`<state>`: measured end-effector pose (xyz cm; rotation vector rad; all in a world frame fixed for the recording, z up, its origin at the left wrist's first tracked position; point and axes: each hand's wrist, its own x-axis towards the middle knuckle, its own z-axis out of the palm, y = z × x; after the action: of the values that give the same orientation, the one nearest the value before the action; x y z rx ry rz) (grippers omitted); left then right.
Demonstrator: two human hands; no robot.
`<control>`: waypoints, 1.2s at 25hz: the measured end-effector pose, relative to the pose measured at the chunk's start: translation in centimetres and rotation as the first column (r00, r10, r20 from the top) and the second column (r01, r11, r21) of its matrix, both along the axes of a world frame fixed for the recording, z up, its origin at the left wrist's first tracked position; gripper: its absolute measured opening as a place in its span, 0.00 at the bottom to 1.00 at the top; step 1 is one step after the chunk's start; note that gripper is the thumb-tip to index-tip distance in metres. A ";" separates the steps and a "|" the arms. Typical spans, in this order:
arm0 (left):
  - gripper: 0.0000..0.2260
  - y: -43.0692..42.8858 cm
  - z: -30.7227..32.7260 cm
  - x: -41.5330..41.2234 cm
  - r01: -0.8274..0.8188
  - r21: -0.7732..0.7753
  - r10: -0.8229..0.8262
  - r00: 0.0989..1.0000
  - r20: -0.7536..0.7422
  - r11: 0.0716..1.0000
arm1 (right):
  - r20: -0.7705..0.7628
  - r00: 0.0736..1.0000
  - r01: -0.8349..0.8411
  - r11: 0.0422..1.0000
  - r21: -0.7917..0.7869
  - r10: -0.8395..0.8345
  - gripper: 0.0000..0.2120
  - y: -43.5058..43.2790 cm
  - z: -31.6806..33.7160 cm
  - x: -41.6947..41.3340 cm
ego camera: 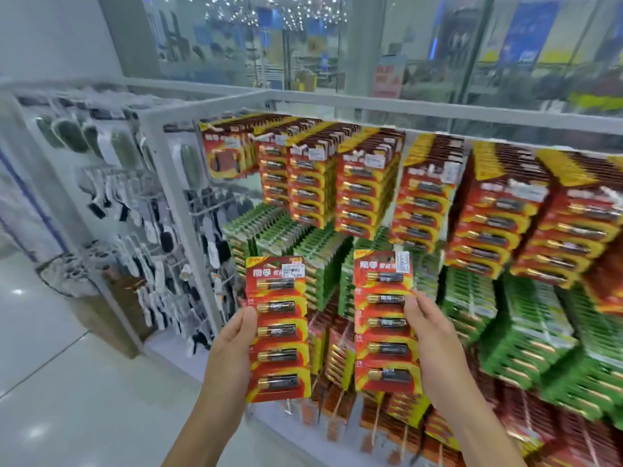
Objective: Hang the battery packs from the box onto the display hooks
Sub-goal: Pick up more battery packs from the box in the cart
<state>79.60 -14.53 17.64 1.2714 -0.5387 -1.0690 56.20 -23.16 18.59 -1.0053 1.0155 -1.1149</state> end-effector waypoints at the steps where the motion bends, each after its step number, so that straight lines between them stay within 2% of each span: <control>1: 0.16 -1.3 0.0 1.5 -0.006 -0.006 0.006 1.000 0.002 1.000 | -0.008 1.000 0.001 1.000 -0.001 -0.001 0.08 -1.2 0.4 1.5; 4: 0.16 -4.3 -0.2 5.0 -0.028 -0.004 0.028 1.000 -0.003 1.000 | 0.008 1.000 -0.011 0.999 0.035 0.011 0.06 -3.7 0.3 5.0; 7: 0.16 -6.9 -0.5 7.6 -0.026 -0.008 0.025 0.997 -0.072 1.000 | 0.040 0.999 0.023 0.995 0.099 -0.027 0.05 -5.6 0.2 7.6; 10: 0.16 -9.6 -0.6 9.1 0.011 -0.008 -0.012 0.996 -0.091 1.000 | 0.100 0.993 0.054 0.986 0.156 -0.070 0.22 -6.9 -0.9 9.1; 12: 0.16 -11.5 -0.5 10.3 0.034 -0.006 -0.034 0.994 -0.104 0.999 | 0.130 0.987 0.070 0.980 0.184 -0.095 0.39 -7.3 -1.6 10.1; 13: 0.15 -12.3 -0.2 10.8 0.043 -0.006 -0.044 0.994 -0.104 0.999 | 0.125 0.983 0.110 0.978 0.175 -0.133 0.44 -7.1 -1.6 10.6; 14: 0.15 -13.1 0.3 11.4 0.064 -0.015 -0.065 0.993 -0.093 0.998 | 0.115 0.979 0.145 0.973 0.180 -0.167 0.42 -7.1 -1.5 11.1; 16: 0.15 -14.6 2.2 12.5 0.113 -0.055 -0.116 0.992 -0.056 0.992 | 0.110 0.966 0.207 0.956 0.207 -0.233 0.33 -6.9 -0.5 12.0; 22: 0.18 -19.6 7.6 16.1 0.218 -0.195 -0.199 0.974 0.113 0.956 | 0.156 0.935 0.283 0.934 0.218 -0.320 0.24 -7.1 0.8 13.8; 23: 0.17 -20.3 7.9 16.5 0.230 -0.207 -0.207 0.970 0.126 0.951 | 0.156 0.934 0.286 0.933 0.219 -0.323 0.23 -7.2 0.7 14.0; 26: 0.16 -21.4 8.2 17.4 0.252 -0.220 -0.230 0.966 0.121 0.942 | 0.138 0.928 0.314 0.924 0.218 -0.347 0.29 -7.0 0.7 14.8; 30: 0.17 -22.7 7.5 18.0 0.281 -0.188 -0.259 0.957 0.130 0.941 | 0.138 0.915 0.349 0.916 0.197 -0.379 0.13 -6.8 1.2 15.9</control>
<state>97.64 -37.26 25.12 1.0948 -0.9013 -1.1449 72.05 -29.92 19.77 -0.5813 1.1631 -1.3707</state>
